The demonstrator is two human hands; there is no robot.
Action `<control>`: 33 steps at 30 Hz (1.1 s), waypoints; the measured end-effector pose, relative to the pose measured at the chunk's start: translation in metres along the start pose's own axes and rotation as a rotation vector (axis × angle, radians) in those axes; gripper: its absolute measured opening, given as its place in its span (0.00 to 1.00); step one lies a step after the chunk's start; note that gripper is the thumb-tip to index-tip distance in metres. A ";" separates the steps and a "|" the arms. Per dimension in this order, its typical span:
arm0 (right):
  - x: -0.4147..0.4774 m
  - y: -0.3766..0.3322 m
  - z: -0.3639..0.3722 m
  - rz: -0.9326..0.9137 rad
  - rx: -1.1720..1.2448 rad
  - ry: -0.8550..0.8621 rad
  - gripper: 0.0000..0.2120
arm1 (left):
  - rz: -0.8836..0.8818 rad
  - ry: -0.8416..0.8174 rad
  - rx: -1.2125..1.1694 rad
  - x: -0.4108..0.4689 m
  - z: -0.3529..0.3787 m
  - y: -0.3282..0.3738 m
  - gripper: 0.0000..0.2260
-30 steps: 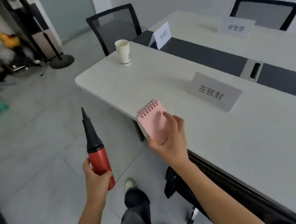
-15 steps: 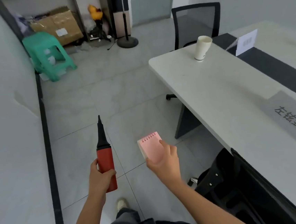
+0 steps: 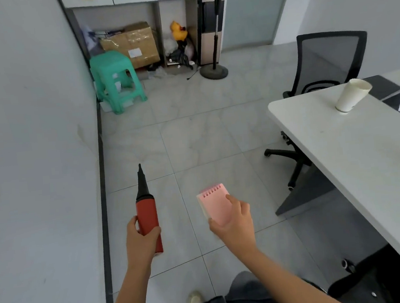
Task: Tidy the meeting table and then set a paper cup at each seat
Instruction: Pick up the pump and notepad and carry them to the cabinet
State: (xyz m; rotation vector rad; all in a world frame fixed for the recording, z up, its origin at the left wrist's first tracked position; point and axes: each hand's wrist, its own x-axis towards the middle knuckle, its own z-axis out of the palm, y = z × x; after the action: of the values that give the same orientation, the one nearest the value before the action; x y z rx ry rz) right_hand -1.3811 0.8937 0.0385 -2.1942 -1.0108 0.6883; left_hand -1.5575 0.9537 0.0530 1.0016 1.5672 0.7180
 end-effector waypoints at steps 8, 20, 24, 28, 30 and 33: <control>0.044 -0.023 0.025 0.036 -0.019 -0.034 0.36 | -0.059 0.020 0.004 0.044 -0.007 0.013 0.27; 0.222 -0.098 0.047 -0.077 0.072 -0.029 0.36 | 0.028 0.137 0.071 0.169 0.022 0.111 0.26; 0.289 -0.127 0.042 -0.118 0.086 -0.025 0.35 | 0.061 0.171 0.062 0.218 0.043 0.153 0.27; 0.339 -0.140 0.043 -0.090 0.110 -0.053 0.35 | 0.053 0.161 0.070 0.257 0.075 0.180 0.27; 0.354 -0.141 0.048 -0.076 0.078 -0.106 0.35 | 0.017 0.141 0.089 0.272 0.087 0.184 0.26; 0.383 -0.148 0.057 -0.073 0.038 -0.137 0.36 | -0.030 0.155 0.110 0.300 0.093 0.194 0.26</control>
State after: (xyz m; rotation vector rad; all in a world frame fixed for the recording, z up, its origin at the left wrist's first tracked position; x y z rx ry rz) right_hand -1.2705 1.2928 0.0306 -2.0903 -1.1312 0.8262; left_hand -1.4391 1.3033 0.0598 1.0203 1.7691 0.7085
